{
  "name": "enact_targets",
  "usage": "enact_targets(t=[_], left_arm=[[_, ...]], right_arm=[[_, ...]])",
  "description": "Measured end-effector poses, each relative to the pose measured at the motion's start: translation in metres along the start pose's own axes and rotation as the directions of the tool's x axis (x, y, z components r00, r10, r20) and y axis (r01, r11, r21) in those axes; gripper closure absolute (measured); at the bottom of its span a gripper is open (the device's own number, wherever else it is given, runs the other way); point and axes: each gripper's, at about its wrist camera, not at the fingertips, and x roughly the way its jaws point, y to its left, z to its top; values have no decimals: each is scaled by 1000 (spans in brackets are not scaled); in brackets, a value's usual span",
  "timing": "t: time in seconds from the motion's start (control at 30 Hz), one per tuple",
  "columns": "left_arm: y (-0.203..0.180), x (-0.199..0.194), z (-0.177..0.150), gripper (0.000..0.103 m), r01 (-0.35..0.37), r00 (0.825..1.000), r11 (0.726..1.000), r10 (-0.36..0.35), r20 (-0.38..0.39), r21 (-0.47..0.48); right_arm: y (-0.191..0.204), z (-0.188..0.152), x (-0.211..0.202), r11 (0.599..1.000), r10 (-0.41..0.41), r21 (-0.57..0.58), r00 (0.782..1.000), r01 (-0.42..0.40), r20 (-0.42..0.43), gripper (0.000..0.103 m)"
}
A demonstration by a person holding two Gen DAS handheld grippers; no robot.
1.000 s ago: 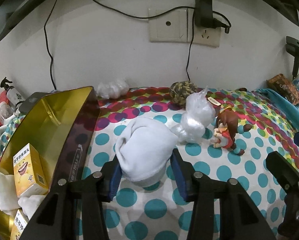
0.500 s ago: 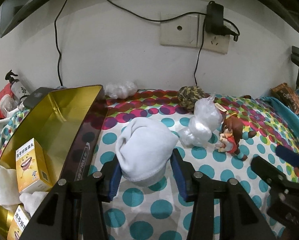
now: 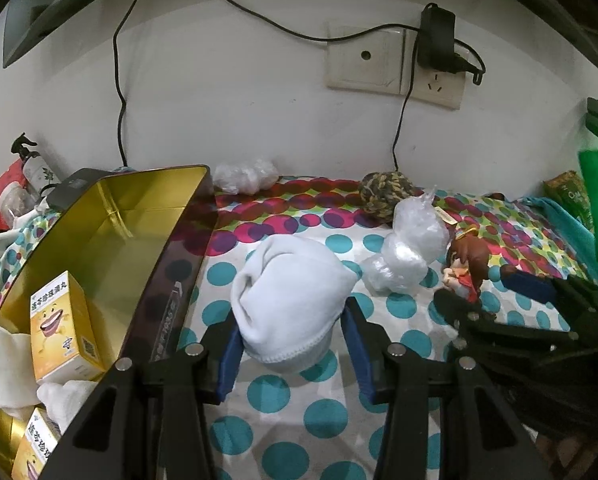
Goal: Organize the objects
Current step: 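Hold the white hat with the left gripper while the right gripper grasps the figurine, then lift the figurine with the right gripper while the left gripper holds the hat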
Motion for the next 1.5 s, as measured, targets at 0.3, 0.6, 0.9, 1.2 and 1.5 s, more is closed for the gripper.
enact_targets(t=[0.3,0.6,0.9,1.2,1.5], left_arm=[[0,0,1,55,-10,1000,1000,10,-1,0],[0,1,1,55,-23,1000,1000,23,-5,-1],[-2,1,1,55,-27,1000,1000,27,-9,15],[-3,0,1,55,-36,999,999,37,-3,22],[-2,0,1,55,-45,999,999,45,-7,21]], right_arm=[[2,10,15,1000,0,30,1000,1,-23,45],[-6,7,0,997,11,70,999,-13,36,71],[-15,-5,-18,994,15,104,997,-22,71,73],[-20,-22,-40,990,38,132,994,-52,107,75],[-26,-36,-53,982,78,165,992,-94,102,86]])
